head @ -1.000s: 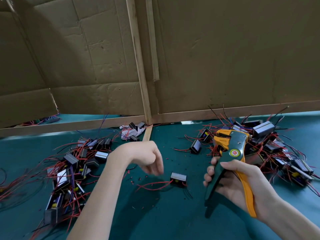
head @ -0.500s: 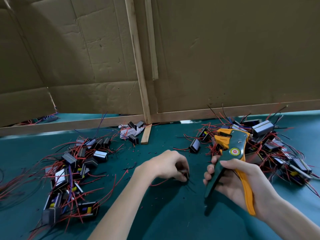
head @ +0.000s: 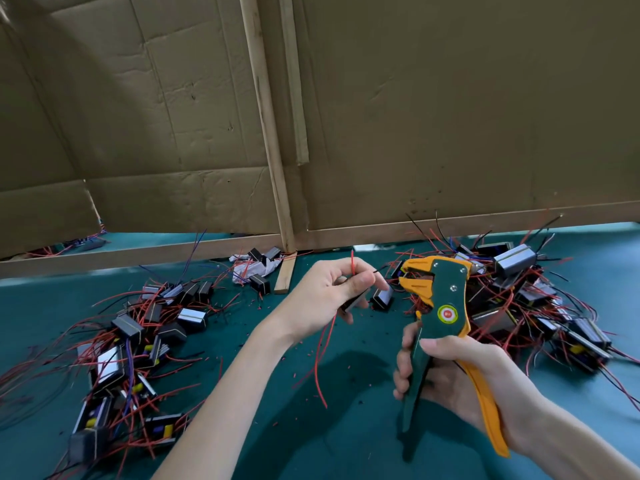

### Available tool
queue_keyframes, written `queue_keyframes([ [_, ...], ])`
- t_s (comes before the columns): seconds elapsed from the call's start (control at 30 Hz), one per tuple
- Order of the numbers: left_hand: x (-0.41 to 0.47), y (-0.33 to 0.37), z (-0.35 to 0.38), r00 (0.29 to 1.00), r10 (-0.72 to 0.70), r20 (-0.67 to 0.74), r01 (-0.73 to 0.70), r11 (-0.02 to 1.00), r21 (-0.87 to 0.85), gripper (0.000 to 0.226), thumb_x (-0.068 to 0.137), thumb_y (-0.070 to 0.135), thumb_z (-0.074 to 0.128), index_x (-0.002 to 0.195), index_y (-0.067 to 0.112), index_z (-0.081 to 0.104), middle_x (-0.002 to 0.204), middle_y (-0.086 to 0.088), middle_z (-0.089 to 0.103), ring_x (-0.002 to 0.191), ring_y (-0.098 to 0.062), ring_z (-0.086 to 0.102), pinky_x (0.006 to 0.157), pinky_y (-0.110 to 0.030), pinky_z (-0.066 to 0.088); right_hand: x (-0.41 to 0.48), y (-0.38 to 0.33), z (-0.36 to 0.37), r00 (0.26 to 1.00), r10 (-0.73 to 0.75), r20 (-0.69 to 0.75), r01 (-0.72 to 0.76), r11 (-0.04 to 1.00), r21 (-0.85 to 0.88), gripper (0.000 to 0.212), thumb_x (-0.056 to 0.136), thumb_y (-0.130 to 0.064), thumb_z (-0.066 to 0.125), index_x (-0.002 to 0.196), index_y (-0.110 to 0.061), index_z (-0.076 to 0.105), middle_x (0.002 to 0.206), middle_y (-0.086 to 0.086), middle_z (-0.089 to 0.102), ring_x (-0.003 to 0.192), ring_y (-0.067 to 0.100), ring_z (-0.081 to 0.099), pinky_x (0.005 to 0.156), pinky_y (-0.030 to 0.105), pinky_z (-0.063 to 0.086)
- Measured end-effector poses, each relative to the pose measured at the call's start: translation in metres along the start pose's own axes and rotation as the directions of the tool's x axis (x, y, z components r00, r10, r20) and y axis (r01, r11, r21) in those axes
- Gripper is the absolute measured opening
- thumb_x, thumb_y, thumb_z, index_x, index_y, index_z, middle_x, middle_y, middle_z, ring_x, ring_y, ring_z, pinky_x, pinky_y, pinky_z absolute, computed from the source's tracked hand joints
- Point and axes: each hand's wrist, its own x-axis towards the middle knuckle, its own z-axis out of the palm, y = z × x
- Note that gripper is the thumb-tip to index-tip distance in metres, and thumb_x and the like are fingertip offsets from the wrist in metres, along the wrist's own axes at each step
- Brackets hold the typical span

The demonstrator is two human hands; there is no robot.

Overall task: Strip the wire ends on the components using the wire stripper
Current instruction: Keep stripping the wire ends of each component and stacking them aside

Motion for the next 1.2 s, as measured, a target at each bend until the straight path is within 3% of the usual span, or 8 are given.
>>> queue_keyframes([
  [0.17, -0.003, 0.009, -0.001, 1.000, 0.020, 0.016, -0.020, 1.000, 0.008, 0.015, 0.097, 0.014, 0.054, 0.092, 0.018, 0.068, 0.079, 0.013, 0.071, 0.073, -0.006, 0.062, 0.054, -0.021, 0.051, -0.004, -0.002, 0.003, 0.991, 0.015, 0.130, -0.015, 1.000, -0.007, 0.022, 0.080, -0.015, 0.073, 0.097, -0.006, 0.063, 0.086, 0.026, 0.060, 0.080, 0.041, 0.060, 0.079, 0.052, 0.050],
  [0.3, -0.005, 0.011, -0.005, 1.000, 0.009, 0.028, -0.008, 0.999, -0.037, 0.006, 0.094, 0.011, 0.059, 0.088, 0.015, 0.058, 0.083, 0.000, 0.071, 0.070, -0.013, 0.064, 0.051, -0.026, 0.051, -0.007, -0.005, 0.006, 0.988, 0.024, 0.154, -0.019, 0.999, -0.036, 0.021, 0.077, -0.015, 0.076, 0.091, -0.006, 0.062, 0.084, 0.028, 0.060, 0.078, 0.040, 0.061, 0.077, 0.052, 0.051],
  [0.47, -0.005, 0.012, -0.003, 0.999, 0.002, 0.051, 0.001, 0.999, -0.050, 0.009, 0.093, 0.012, 0.061, 0.085, 0.017, 0.061, 0.075, 0.007, 0.069, 0.068, -0.009, 0.062, 0.053, -0.024, 0.051, -0.009, -0.007, 0.012, 0.992, 0.051, 0.112, -0.040, 0.994, -0.098, 0.031, 0.065, -0.017, 0.085, 0.082, -0.004, 0.063, 0.079, 0.029, 0.060, 0.072, 0.040, 0.061, 0.073, 0.051, 0.053],
  [0.77, -0.007, 0.018, -0.005, 0.996, -0.036, 0.077, 0.039, 0.999, -0.035, 0.013, 0.091, 0.008, 0.062, 0.079, 0.014, 0.062, 0.073, 0.002, 0.068, 0.066, -0.012, 0.056, 0.051, -0.022, 0.045, -0.010, -0.006, 0.020, 0.998, 0.054, 0.019, -0.050, 0.984, -0.172, 0.043, 0.053, -0.020, 0.093, 0.075, 0.000, 0.063, 0.072, 0.028, 0.057, 0.064, 0.040, 0.061, 0.067, 0.052, 0.054],
  [0.93, -0.007, 0.015, -0.006, 0.994, -0.055, 0.096, 0.058, 0.998, -0.036, 0.011, 0.093, 0.007, 0.060, 0.083, 0.011, 0.061, 0.074, 0.000, 0.066, 0.064, -0.010, 0.056, 0.052, -0.021, 0.043, -0.016, -0.002, 0.026, 0.993, 0.037, -0.110, -0.060, 0.975, -0.215, 0.042, 0.048, -0.026, 0.094, 0.069, -0.005, 0.064, 0.058, 0.025, 0.052, 0.045, 0.033, 0.054, 0.049, 0.042, 0.051],
  [1.0, -0.006, 0.012, -0.006, 0.992, -0.072, 0.105, 0.083, 0.991, -0.107, 0.010, 0.094, 0.009, 0.059, 0.086, 0.013, 0.056, 0.077, -0.001, 0.065, 0.066, -0.011, 0.056, 0.054, -0.021, 0.044, -0.018, 0.000, 0.031, 0.991, 0.008, -0.136, -0.039, 0.974, -0.225, 0.036, 0.054, -0.026, 0.088, 0.062, -0.005, 0.060, 0.055, 0.023, 0.050, 0.041, 0.031, 0.051, 0.046, 0.038, 0.049],
  [1.13, -0.005, 0.007, -0.006, 0.980, -0.125, 0.152, 0.180, 0.888, -0.423, 0.011, 0.094, 0.023, 0.055, 0.089, 0.014, 0.052, 0.095, -0.003, 0.068, 0.075, -0.017, 0.056, 0.062, -0.024, 0.047, -0.016, 0.006, 0.032, 0.962, -0.107, -0.252, 0.035, 0.961, -0.276, 0.047, 0.056, -0.036, 0.081, 0.052, -0.005, 0.046, 0.049, 0.017, 0.042, 0.036, 0.025, 0.040, 0.040, 0.029, 0.040],
  [1.2, -0.005, 0.005, -0.004, 0.975, -0.163, 0.150, 0.215, 0.862, -0.459, 0.016, 0.091, 0.027, 0.053, 0.093, 0.011, 0.052, 0.097, -0.002, 0.070, 0.076, -0.017, 0.057, 0.064, -0.024, 0.049, -0.014, 0.007, 0.030, 0.971, -0.101, -0.215, 0.048, 0.970, -0.238, 0.045, 0.054, -0.033, 0.084, 0.054, -0.005, 0.048, 0.051, 0.018, 0.043, 0.038, 0.026, 0.042, 0.041, 0.031, 0.042],
])
